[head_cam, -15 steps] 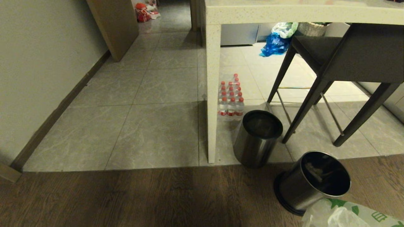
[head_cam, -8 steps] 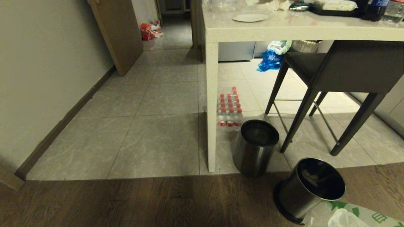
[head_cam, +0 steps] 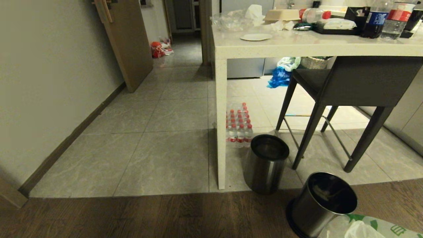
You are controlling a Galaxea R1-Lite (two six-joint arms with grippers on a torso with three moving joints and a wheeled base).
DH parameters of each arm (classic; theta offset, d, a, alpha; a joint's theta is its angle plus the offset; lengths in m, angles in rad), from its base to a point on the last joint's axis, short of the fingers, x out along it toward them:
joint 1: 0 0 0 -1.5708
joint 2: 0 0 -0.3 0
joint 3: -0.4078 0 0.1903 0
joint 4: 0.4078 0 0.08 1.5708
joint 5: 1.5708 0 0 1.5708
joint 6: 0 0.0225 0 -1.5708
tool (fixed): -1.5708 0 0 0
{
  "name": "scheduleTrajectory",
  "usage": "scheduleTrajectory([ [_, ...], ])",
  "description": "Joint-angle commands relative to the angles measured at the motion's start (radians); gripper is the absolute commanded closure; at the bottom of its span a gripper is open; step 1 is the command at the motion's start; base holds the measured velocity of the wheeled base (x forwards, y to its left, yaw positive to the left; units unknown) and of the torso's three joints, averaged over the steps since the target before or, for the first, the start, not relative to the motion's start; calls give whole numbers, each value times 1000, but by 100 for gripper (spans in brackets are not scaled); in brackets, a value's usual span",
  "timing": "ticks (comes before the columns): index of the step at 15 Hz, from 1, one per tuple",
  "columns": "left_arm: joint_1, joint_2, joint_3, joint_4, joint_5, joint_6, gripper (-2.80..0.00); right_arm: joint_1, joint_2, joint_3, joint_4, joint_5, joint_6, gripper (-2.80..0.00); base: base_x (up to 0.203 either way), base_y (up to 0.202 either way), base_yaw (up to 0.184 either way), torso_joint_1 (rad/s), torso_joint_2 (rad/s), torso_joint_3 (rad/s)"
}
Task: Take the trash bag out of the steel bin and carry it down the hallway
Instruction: Put the trash bag at the door
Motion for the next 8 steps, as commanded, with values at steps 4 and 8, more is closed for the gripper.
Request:
scheduleTrajectory([
  [4, 0, 0, 2, 0, 0, -6, 0, 0, -1, 3, -1, 0, -1, 0, 0, 0, 0, 1, -1, 8],
  [8, 0, 0, 2, 0, 0, -8, 0, 0, -1, 3, -1, 0, 0, 0, 3, 117, -9, 3, 4, 3],
])
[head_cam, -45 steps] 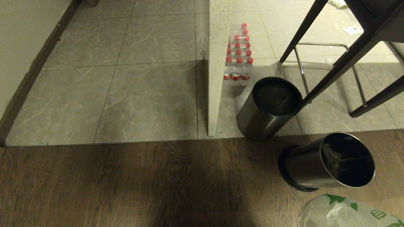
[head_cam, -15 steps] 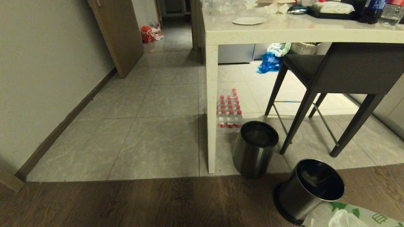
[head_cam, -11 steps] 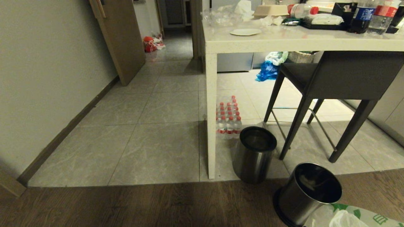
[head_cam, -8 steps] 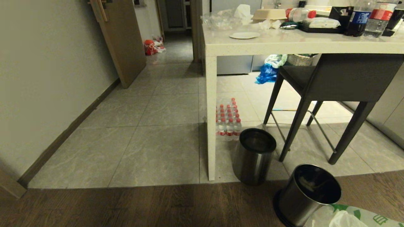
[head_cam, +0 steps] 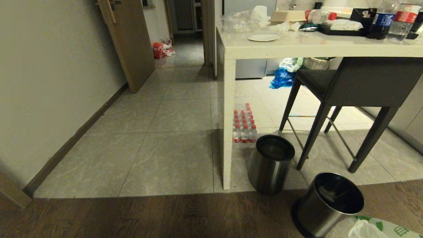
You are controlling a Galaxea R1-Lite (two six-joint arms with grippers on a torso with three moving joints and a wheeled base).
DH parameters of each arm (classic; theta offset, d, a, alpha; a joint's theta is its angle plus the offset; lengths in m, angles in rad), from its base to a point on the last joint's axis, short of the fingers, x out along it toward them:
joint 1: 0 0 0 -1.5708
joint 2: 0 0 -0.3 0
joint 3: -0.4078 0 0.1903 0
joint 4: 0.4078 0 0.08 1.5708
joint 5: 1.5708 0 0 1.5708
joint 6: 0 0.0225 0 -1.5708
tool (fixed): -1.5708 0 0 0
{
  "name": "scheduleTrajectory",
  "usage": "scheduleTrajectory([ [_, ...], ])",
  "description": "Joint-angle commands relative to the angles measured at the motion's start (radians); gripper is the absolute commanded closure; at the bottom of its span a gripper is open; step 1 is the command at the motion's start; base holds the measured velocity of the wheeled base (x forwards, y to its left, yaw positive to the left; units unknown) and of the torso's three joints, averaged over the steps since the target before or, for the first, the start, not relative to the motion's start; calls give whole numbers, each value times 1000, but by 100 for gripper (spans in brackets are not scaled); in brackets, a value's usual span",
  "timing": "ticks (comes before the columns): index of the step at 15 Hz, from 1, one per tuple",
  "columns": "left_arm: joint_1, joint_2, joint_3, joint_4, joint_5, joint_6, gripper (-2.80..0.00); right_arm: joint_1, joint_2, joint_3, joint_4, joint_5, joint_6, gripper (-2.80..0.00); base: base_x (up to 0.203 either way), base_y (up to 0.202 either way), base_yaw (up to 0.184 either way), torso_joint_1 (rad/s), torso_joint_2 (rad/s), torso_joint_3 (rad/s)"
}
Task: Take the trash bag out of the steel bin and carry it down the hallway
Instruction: Put the trash bag at the door
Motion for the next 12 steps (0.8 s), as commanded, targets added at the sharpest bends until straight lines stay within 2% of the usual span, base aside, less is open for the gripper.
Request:
scheduleTrajectory([
  [1, 1, 0, 2, -1, 0, -1, 0, 1, -2, 3, 0, 0, 1, 0, 0, 196, 0, 6, -2, 2],
  [12, 1, 0, 2, -1, 0, -2, 0, 1, -2, 3, 0, 0, 1, 0, 0, 193, 1, 2, 3, 3],
])
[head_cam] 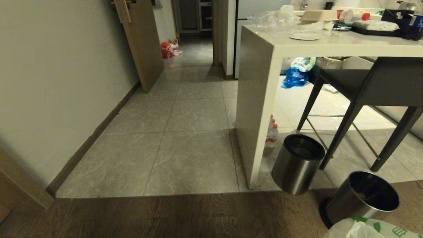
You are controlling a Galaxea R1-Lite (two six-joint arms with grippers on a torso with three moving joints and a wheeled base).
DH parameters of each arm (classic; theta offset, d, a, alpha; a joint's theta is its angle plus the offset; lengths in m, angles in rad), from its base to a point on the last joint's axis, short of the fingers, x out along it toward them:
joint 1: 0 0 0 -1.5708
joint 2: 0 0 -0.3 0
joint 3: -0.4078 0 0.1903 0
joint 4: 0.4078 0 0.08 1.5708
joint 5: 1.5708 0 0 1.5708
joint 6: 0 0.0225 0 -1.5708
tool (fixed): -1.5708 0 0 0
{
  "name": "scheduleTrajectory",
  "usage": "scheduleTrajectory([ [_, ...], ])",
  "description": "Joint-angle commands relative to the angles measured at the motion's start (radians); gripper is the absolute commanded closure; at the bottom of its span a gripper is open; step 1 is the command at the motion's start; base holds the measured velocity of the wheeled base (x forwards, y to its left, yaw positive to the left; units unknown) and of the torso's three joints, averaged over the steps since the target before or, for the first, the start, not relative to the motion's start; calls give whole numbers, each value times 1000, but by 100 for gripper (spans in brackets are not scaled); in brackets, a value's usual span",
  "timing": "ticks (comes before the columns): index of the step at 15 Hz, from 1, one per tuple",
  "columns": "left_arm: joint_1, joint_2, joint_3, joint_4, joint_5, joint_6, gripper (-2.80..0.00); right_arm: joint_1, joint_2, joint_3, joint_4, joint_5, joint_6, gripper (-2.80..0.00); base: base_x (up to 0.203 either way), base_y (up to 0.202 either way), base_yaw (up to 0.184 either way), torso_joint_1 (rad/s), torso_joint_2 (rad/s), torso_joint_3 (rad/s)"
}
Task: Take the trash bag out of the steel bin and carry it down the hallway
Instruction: Put the trash bag at the door
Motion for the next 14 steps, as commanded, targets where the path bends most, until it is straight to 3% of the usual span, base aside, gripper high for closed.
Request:
scheduleTrajectory([
  [1, 0, 0, 2, -1, 1, -1, 0, 1, -2, 3, -1, 0, 1, 0, 0, 193, 1, 3, -2, 8],
  [14, 0, -1, 1, -1, 1, 7, 0, 1, -2, 3, -1, 0, -1, 0, 0, 193, 1, 3, 2, 4],
])
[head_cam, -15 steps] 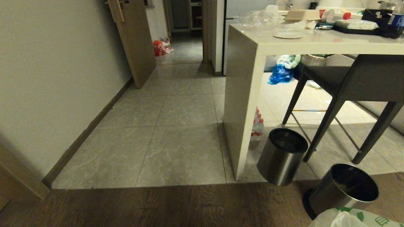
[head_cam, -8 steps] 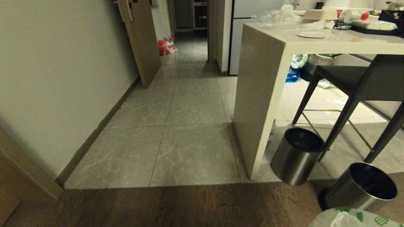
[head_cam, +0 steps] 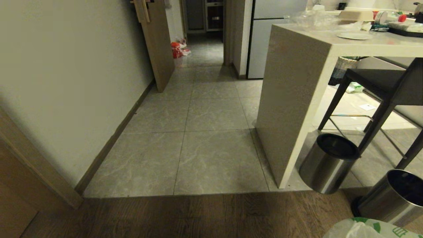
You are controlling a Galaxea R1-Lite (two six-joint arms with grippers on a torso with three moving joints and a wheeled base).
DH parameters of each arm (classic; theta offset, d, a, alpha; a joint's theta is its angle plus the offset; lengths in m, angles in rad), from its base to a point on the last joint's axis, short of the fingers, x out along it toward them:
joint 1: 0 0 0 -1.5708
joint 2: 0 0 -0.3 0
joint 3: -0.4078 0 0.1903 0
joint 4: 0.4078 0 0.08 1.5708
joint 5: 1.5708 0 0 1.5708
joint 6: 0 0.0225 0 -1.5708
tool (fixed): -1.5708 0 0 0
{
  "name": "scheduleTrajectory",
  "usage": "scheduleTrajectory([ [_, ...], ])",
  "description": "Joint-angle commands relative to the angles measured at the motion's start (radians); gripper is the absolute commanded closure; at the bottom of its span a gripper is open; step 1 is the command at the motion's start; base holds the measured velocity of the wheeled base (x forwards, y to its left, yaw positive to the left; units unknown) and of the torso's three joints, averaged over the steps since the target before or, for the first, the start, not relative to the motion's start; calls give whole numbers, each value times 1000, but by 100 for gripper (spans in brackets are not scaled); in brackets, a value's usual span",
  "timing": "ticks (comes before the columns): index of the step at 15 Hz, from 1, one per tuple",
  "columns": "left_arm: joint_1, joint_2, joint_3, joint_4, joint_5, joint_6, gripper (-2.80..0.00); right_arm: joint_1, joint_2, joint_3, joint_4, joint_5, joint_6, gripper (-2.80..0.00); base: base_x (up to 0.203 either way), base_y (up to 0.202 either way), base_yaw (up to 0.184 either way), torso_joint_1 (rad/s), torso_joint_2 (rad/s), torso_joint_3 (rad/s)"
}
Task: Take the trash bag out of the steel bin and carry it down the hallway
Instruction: Put the trash bag at the door
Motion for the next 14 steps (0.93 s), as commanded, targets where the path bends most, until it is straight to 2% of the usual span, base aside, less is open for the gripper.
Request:
scheduleTrajectory([
  [1, 1, -2, 2, 1, 0, 2, 0, 1, -2, 3, -1, 0, 0, 0, 0, 149, 5, 2, 2, 2],
  [7, 1, 0, 2, 1, 0, -5, 0, 0, -2, 3, -1, 0, 0, 0, 10, 16, 1, 1, 1, 0],
  [14, 1, 0, 2, 1, 0, -6, 0, 0, -2, 3, -1, 0, -1, 0, 181, 0, 1, 3, 4, 2],
])
